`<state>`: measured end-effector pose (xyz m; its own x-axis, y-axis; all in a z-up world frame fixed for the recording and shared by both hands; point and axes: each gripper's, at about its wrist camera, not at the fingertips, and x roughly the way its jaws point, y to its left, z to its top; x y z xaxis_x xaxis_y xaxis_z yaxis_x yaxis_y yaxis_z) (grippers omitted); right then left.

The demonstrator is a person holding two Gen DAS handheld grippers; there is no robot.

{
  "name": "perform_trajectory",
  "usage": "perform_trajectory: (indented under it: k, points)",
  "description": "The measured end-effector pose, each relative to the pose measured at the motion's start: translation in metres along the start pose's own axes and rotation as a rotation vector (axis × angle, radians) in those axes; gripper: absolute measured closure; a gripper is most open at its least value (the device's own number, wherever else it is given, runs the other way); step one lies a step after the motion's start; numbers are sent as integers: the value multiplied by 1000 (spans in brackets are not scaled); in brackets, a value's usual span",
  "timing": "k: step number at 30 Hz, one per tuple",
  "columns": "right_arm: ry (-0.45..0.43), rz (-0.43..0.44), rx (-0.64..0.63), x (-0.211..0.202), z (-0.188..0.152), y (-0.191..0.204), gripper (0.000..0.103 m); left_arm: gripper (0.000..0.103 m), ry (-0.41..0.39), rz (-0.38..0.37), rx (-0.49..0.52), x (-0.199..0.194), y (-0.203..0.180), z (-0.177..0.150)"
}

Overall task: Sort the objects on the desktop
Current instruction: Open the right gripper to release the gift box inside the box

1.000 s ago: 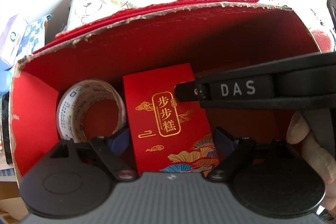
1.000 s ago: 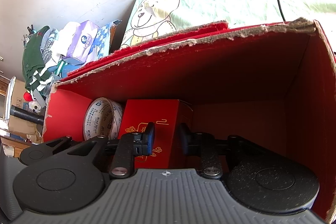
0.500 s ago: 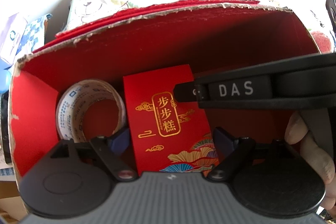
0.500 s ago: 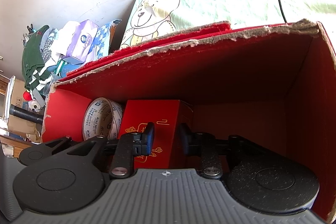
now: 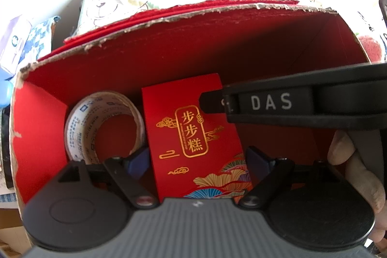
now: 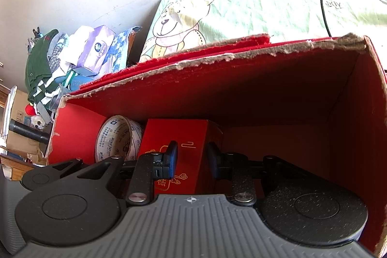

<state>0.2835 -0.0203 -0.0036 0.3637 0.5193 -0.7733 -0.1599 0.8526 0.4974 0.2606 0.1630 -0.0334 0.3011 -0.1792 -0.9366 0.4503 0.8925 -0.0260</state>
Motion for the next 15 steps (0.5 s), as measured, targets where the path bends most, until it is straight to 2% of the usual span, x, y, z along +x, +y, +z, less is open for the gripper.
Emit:
perform_trajectory:
  k: [7, 15]
  points:
    - [-33, 7, -20, -3, -1, 2, 73, 14, 0, 2, 0, 3, 7, 0]
    - [-31, 12, -19, -2, -1, 2, 71, 15, 10, -4, -2, 9, 14, 1]
